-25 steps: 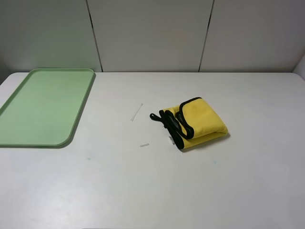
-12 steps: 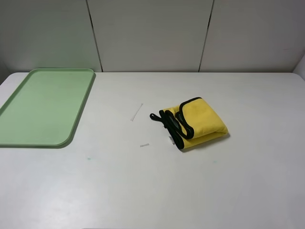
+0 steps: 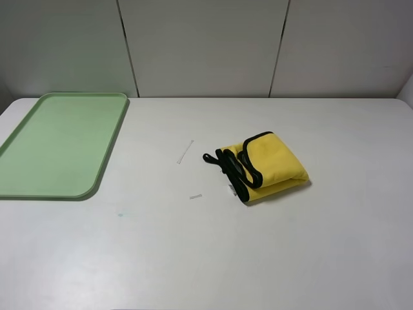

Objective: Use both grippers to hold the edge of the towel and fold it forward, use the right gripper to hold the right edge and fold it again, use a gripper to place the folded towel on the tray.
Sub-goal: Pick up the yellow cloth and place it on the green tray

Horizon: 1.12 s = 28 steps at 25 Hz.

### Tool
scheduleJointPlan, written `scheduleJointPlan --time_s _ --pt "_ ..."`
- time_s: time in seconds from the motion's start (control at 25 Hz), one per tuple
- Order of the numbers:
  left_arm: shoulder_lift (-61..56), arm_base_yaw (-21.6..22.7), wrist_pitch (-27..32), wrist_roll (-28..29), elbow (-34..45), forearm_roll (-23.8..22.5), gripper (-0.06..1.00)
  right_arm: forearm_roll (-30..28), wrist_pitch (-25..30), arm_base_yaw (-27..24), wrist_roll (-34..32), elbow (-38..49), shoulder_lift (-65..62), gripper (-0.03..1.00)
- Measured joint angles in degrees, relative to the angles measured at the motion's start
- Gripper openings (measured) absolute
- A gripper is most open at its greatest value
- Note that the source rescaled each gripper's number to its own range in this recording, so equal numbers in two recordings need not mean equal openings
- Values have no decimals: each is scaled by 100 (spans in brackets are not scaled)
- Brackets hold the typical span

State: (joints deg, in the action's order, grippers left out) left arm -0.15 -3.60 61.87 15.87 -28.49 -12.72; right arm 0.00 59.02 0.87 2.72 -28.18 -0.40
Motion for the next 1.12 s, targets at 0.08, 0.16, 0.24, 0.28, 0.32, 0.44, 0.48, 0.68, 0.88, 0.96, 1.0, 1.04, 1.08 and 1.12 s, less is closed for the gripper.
scheduleJointPlan --time_s 0.08,0.16,0.24,0.28,0.32,0.44,0.48,0.68,0.88,0.96,1.0,1.04,1.08,1.12 --pt "0 0 0 -6 -17 0 98 0 0 0 0 0 0 100" --pt "23 0 0 -20 -106 0 98 0 0 0 0 0 0 100" --pt "279 0 0 -20 -250 -13 98 0 0 0 0 0 0 100" --pt "455 0 0 -20 -314 -17 98 0 0 0 0 0 0 100" --pt "654 0 0 -27 -397 -17 98 0 0 0 0 0 0 100" --pt "1471 0 0 -110 -679 -17 98 0 0 0 0 0 0 100" --pt "1791 0 -5 -124 -793 -17 98 0 0 0 0 0 0 100" --pt "3345 0 -295 -205 -1326 -9 98 0 0 0 5 0 0 100" --pt "4755 0 -911 -426 -1789 425 98 0 -5 0 5 0 0 100" --pt "5233 0 -1197 -481 -1951 707 98 0 -5 0 5 0 0 100" --pt "5474 0 -1345 -537 -2011 852 98 0 -5 0 5 0 0 100" --pt "5665 0 -1472 -577 -2049 975 98 0 -5 0 5 0 0 100" --pt "5923 0 -1643 -617 -2080 1116 98 0 -5 0 5 0 0 100" --pt "6107 -7 -1747 -645 -2107 1272 98 0 -5 0 5 0 0 100"
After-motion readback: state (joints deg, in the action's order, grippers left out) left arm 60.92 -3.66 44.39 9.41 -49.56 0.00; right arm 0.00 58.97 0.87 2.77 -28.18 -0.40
